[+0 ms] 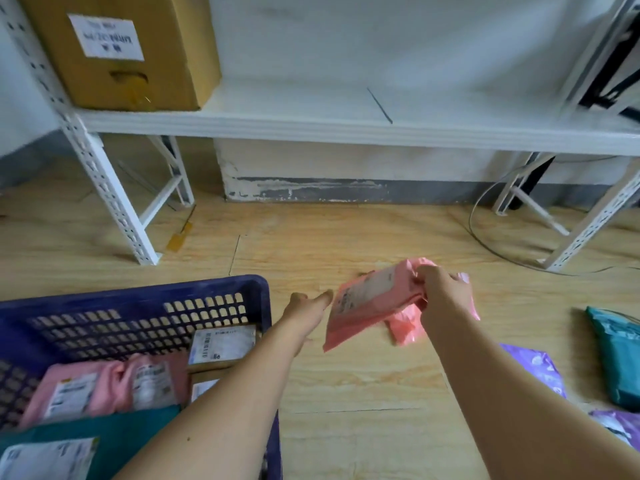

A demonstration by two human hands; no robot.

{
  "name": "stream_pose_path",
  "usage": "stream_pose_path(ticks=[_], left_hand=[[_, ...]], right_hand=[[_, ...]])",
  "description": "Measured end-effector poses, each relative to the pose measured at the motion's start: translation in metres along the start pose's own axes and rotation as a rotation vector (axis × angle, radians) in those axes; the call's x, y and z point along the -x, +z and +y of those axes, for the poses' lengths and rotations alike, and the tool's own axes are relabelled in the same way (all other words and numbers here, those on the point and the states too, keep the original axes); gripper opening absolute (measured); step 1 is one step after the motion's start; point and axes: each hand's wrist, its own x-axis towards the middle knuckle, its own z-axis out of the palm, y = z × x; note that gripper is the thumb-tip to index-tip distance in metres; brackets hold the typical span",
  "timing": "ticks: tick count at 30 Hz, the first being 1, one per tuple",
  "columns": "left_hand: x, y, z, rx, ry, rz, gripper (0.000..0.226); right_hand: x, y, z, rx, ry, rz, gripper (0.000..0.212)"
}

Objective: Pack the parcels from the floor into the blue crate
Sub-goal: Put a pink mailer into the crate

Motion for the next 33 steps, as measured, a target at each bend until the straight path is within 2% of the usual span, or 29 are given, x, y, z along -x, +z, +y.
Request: stream_pose_path(ticks=[2, 5, 6, 8, 9, 11, 12, 14, 16, 19, 21, 24, 26, 30, 33], left_hand=[[0.011, -0.016, 0.000, 0.130, -0.090, -0.027, 0.069], [0.031, -0.041, -0.001, 0.277, -0.128, -0.148, 0.057], [0.035, -0.049, -0.002, 0.286, -0.107, -0.144, 0.058], [0.033, -0.064, -0.004, 0.260, -0.039, -0.079, 0.076], [0.029, -0.072, -0.007, 0.254, -0.002, -0.030, 0.077], [0.036, -0.090, -0.005, 0.265, 0.057, 0.042, 0.046], [0.041, -0.098, -0.004, 0.278, 0.083, 0.069, 0.030], [0.041, -0.114, -0.009, 0.282, 0.121, 0.123, 0.022], [0.040, -0.132, -0.016, 0.260, 0.152, 0.180, 0.029], [0.039, -0.162, -0.031, 0.254, 0.149, 0.286, 0.034], [0.037, -0.184, -0.043, 0.263, 0.145, 0.361, 0.034], [0.030, -0.218, -0.065, 0.302, 0.128, 0.496, 0.032], [0.023, -0.238, -0.079, 0.317, 0.113, 0.584, 0.033], [0.003, -0.264, -0.113, 0.279, 0.031, 0.732, 0.037], [-0.014, -0.280, -0.143, 0.255, -0.059, 0.778, 0.044]], right_hand=[[0.019, 0.000, -0.005, -0.031, 0.046, -0.101, 0.010], [0.036, 0.003, -0.006, -0.129, 0.111, -0.283, 0.019], [0.037, 0.007, -0.004, -0.112, 0.121, -0.287, 0.019], [0.041, 0.017, -0.001, -0.061, 0.114, -0.273, 0.015], [0.045, 0.023, 0.000, -0.041, 0.114, -0.279, 0.014], [0.053, 0.039, 0.003, -0.025, 0.126, -0.311, 0.004], [0.058, 0.048, 0.004, -0.042, 0.160, -0.324, 0.009], [0.068, 0.066, 0.007, -0.042, 0.193, -0.388, 0.013], [0.075, 0.086, 0.011, 0.066, 0.169, -0.480, 0.026], [0.085, 0.120, 0.024, 0.282, 0.082, -0.591, 0.006], [0.095, 0.144, 0.035, 0.438, 0.044, -0.684, 0.004], [0.111, 0.176, 0.055, 0.677, -0.055, -0.780, 0.020], [0.120, 0.197, 0.071, 0.807, -0.113, -0.827, 0.020], [0.133, 0.237, 0.107, 0.909, -0.188, -0.867, 0.030], [0.140, 0.265, 0.135, 0.971, -0.191, -0.889, 0.032]])
